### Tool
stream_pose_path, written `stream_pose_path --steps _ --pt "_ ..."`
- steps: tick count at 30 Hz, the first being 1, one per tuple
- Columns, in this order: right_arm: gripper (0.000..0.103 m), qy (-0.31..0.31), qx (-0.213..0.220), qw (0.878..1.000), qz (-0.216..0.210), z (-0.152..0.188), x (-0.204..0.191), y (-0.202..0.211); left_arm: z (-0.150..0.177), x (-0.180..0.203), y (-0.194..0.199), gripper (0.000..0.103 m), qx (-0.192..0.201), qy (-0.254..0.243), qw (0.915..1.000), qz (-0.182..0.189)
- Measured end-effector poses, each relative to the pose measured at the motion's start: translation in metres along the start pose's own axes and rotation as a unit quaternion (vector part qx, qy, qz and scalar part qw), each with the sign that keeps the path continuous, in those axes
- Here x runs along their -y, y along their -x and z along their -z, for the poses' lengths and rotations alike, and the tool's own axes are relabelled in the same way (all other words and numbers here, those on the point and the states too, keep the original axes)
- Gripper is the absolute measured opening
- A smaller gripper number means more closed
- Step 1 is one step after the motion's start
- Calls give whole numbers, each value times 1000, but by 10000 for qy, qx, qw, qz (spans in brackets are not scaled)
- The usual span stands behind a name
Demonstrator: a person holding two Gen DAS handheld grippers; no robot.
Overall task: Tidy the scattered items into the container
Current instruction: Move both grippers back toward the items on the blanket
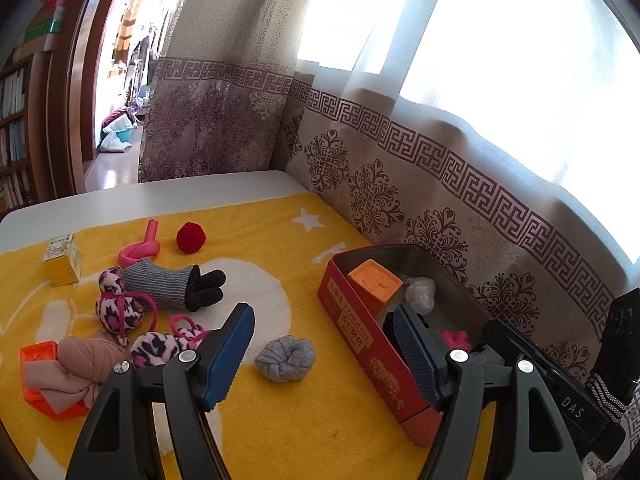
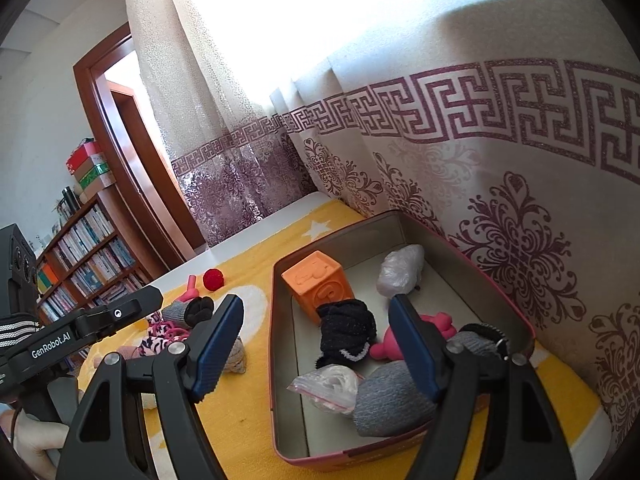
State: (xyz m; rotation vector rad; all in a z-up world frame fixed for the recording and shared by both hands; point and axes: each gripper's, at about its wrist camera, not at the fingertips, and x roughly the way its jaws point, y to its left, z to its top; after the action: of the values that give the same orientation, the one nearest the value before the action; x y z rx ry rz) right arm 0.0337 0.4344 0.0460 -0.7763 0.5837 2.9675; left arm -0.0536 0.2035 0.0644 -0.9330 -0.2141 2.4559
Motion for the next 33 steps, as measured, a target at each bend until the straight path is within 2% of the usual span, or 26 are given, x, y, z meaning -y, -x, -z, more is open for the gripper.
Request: stream_pose_path --steps 9,16,24,33 --pt "79 186 -122 9995 -216 10 -29 -2 12 -56 38 74 184 471 9978 -432" --pt "79 529 -379 9968 -453 20 -64 -10 23 -93 60 74 277 732 9947 -673" --pt "80 946 -892 9884 -791 38 -107 -33 38 -136 80 74 350 919 9889 -1118" --pt "80 1414 -1385 9753 -977 62 -151 -58 55 -182 95 74 345 1318 9810 -1380"
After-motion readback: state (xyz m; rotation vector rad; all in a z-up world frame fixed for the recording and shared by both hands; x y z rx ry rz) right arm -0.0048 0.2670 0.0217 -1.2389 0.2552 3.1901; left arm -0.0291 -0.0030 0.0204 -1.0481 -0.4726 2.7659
